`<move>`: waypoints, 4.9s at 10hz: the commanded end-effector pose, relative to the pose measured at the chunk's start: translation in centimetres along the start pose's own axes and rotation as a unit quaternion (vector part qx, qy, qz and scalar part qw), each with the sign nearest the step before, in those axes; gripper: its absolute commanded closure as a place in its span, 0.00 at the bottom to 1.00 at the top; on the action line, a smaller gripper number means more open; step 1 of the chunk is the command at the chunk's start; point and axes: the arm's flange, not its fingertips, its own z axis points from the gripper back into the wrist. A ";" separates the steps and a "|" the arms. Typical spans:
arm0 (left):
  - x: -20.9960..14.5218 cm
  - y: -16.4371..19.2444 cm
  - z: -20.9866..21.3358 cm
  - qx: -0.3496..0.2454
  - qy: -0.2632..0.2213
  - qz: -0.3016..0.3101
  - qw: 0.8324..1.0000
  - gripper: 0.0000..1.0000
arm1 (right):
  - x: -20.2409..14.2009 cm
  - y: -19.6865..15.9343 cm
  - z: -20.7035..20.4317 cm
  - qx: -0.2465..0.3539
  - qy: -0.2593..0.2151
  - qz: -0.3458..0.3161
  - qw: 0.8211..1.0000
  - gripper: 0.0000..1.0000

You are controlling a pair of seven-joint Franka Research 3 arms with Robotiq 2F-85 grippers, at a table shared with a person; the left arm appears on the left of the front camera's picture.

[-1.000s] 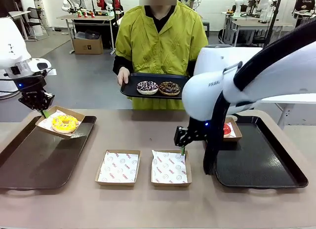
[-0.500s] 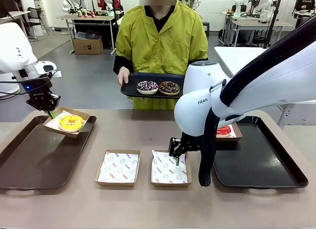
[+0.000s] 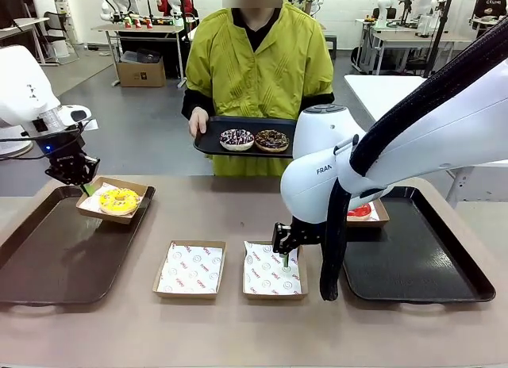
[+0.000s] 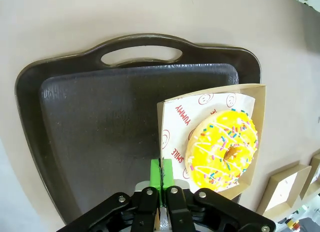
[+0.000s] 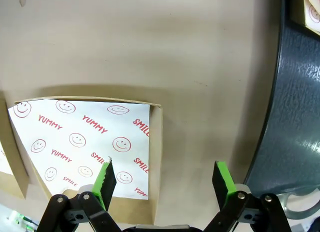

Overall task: Individually package the donuts and arrange them on the tray.
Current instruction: Place the picked Paper togo box on the Handle tray while simultaneously picking up another Paper togo box from the table with the other hand.

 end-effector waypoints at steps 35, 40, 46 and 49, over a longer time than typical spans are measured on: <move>-9.6 8.0 10.0 -0.300 0.030 -0.095 0.949 0.09 | -0.1 -0.1 11.5 0.010 -0.055 -0.015 0.998 1.00; -14.9 19.0 11.3 -0.564 0.008 -0.039 0.825 0.09 | 7.0 0.1 18.4 0.018 -0.039 -0.058 0.997 1.00; -14.2 24.8 7.3 -0.541 -0.002 0.101 0.835 0.09 | 14.7 -0.3 14.4 0.002 -0.034 -0.036 0.999 1.00; -15.7 24.9 6.6 -0.570 -0.002 0.056 0.820 0.09 | 15.8 -0.1 13.1 0.010 -0.031 -0.034 0.999 1.00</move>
